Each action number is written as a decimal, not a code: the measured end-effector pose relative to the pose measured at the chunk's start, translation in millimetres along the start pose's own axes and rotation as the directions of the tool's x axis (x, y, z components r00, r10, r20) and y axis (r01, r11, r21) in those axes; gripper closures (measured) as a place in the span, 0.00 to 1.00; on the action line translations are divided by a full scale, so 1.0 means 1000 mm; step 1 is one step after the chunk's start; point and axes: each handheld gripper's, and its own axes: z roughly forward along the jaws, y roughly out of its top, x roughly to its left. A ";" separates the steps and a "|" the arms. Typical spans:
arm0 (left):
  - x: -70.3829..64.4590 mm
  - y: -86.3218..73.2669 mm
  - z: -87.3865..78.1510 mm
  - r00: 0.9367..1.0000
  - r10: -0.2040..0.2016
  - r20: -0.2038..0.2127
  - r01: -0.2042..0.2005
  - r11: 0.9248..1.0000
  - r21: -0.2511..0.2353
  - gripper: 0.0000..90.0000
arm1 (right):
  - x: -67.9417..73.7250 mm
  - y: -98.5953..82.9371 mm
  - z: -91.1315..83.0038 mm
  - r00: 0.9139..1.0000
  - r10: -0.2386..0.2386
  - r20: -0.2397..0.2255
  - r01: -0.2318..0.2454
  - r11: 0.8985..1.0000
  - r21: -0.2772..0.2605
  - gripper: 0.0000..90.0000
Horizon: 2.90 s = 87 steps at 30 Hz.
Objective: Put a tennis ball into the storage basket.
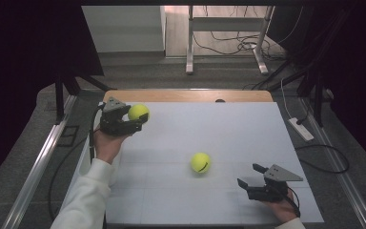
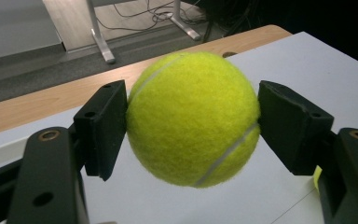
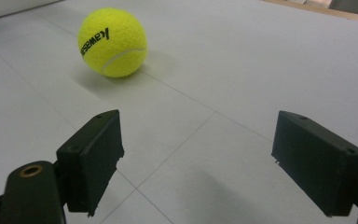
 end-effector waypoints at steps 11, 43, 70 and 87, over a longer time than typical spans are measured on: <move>0.010 -0.002 -0.007 1.000 -0.013 -0.026 0.013 1.000 0.002 0.31 | 0.000 0.000 0.000 1.000 -0.002 0.001 0.002 1.000 0.002 0.17; 0.049 -0.010 -0.030 0.989 -0.060 -0.132 0.062 0.998 0.013 0.31 | 0.000 0.000 0.000 1.000 0.000 0.003 0.000 1.000 0.000 0.17; 0.074 -0.017 -0.022 0.978 -0.096 -0.186 0.109 0.992 0.059 0.31 | -0.001 0.000 0.000 1.000 0.002 0.005 -0.002 1.000 0.001 0.17; 0.084 -0.023 -0.010 0.972 -0.102 -0.211 0.126 0.987 0.104 0.31 | -0.001 0.000 -0.001 1.000 0.002 0.008 -0.002 1.000 0.005 0.17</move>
